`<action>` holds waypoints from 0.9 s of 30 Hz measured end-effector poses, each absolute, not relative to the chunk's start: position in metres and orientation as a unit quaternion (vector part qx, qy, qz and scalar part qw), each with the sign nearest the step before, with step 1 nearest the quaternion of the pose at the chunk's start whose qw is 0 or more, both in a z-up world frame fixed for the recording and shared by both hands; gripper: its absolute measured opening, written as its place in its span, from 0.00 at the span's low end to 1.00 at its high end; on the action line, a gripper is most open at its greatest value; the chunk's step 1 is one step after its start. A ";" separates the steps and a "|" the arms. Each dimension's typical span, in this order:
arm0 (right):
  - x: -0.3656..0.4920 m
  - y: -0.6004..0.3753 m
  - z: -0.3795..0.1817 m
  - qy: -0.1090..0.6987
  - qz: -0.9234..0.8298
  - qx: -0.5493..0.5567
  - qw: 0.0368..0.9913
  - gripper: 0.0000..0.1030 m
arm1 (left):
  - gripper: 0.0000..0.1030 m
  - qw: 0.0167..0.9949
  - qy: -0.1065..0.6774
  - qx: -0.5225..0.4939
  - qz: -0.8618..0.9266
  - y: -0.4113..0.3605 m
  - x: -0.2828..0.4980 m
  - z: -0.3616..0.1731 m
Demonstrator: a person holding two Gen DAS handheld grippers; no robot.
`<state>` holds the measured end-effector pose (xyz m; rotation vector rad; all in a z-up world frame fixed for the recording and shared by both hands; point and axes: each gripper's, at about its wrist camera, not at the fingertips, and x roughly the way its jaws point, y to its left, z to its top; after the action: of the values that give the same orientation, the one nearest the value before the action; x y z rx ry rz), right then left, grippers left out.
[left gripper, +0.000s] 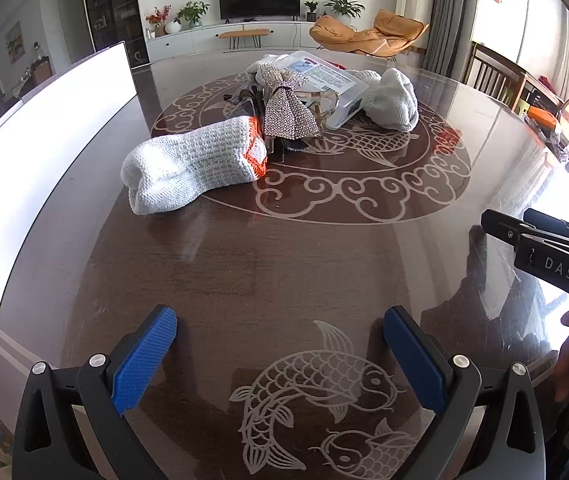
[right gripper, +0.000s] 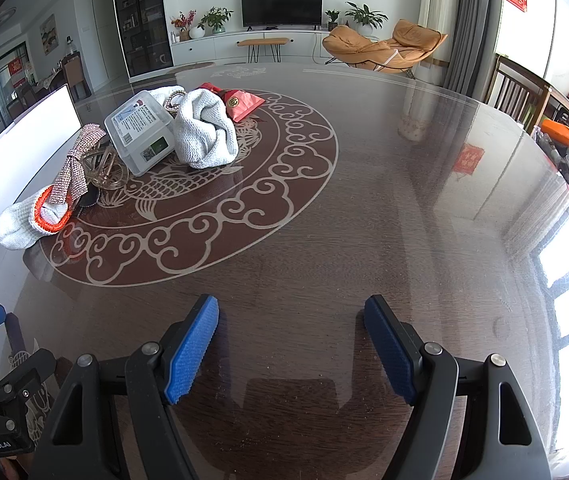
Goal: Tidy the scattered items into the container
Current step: 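Move the left tool toward the remaining white glove with orange cuff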
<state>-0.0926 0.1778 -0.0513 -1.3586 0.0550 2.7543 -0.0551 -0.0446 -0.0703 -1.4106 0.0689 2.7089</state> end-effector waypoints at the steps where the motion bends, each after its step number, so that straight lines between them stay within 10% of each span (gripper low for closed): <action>1: -0.093 0.178 -0.051 0.018 0.896 -0.442 0.035 0.74 | 1.00 0.043 0.022 -0.461 0.886 -0.045 -0.055 -0.070; 27: -0.093 0.178 -0.051 0.018 0.896 -0.442 0.035 0.74 | 1.00 0.091 0.067 -0.478 0.871 -0.082 -0.091 -0.045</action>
<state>-0.0925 0.1776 -0.0512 -1.3591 0.0544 2.7542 -0.0912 -0.0822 -0.0451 -1.4208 0.1987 2.5885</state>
